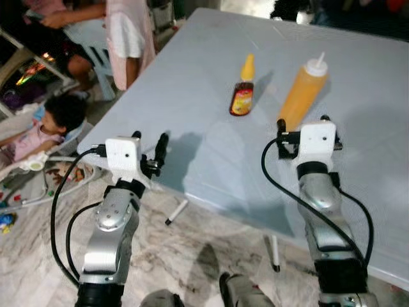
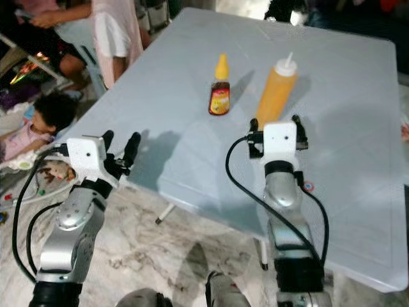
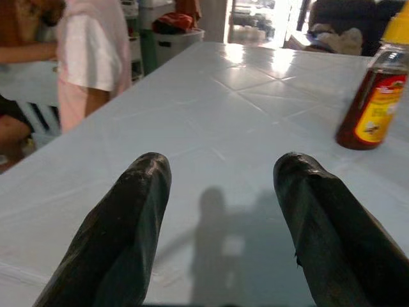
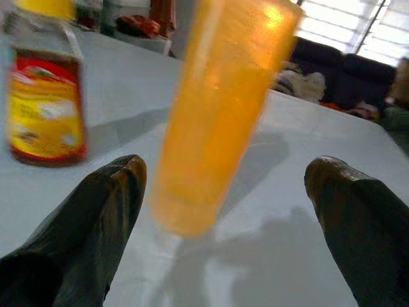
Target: Restocking fridge
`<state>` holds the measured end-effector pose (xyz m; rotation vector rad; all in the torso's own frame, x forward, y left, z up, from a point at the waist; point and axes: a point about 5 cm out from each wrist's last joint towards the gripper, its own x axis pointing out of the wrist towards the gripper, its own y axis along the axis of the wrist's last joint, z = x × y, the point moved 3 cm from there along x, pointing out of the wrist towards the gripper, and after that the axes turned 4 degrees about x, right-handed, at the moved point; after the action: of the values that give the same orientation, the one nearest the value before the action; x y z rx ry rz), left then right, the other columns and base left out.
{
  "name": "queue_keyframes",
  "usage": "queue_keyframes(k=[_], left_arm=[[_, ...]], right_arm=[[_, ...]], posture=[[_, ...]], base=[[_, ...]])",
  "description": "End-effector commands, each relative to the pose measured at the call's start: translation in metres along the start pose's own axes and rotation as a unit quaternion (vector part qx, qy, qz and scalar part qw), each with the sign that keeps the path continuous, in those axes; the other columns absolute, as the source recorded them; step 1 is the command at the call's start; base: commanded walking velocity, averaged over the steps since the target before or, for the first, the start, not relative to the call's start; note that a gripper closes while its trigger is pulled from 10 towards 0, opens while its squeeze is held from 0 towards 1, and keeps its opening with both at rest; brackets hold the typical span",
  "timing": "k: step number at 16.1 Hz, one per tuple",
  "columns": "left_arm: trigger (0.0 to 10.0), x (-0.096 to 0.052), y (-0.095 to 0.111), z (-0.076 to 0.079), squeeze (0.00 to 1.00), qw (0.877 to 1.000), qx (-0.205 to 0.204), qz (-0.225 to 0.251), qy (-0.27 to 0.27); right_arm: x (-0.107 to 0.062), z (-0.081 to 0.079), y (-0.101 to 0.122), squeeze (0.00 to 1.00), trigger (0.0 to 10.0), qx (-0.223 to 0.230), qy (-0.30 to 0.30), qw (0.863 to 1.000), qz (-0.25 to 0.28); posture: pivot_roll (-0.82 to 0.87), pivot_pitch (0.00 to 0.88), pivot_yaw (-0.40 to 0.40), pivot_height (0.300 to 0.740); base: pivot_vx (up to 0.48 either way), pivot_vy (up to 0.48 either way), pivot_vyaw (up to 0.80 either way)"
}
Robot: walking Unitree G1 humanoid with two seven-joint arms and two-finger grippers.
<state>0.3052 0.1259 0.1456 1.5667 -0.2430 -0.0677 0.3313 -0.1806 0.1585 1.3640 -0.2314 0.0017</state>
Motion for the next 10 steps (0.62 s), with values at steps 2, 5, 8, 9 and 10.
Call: queue_keyframes(k=[2,5,8,9,10], left_arm=[[10.0,-0.002,0.0,0.0,0.0,1.0,0.003,-0.003,-0.004],[10.0,0.0,0.001,0.001,0.0,1.0,0.003,-0.001,-0.008],[10.0,0.0,0.001,0.002,0.0,1.0,0.002,-0.001,-0.011],[10.0,0.001,0.001,0.002,0.0,1.0,0.003,0.0,-0.011],[10.0,0.001,0.001,0.002,0.0,1.0,0.003,0.0,-0.01]], right_arm=[[-0.001,-0.002,0.005,0.0,10.0,-0.004,0.0,1.0,0.015],[-0.001,-0.005,0.013,0.0,10.0,-0.007,0.008,0.999,0.034],[0.003,-0.003,0.016,0.0,10.0,-0.003,0.013,0.999,0.04],[0.006,-0.003,0.018,0.0,10.0,-0.001,0.018,0.999,0.043],[0.008,-0.003,0.019,0.0,10.0,0.005,0.021,0.999,0.044]], posture=[[-0.05,0.109,0.051,0.74],[-0.05,0.11,0.056,0.74],[-0.05,0.11,0.057,0.74],[-0.05,0.111,0.059,0.74],[-0.05,0.112,0.061,0.74]], base=[[0.0,0.0,-0.73],[0.0,0.0,-0.24],[0.0,0.0,0.0],[0.0,0.0,0.0],[0.0,0.0,0.0]])
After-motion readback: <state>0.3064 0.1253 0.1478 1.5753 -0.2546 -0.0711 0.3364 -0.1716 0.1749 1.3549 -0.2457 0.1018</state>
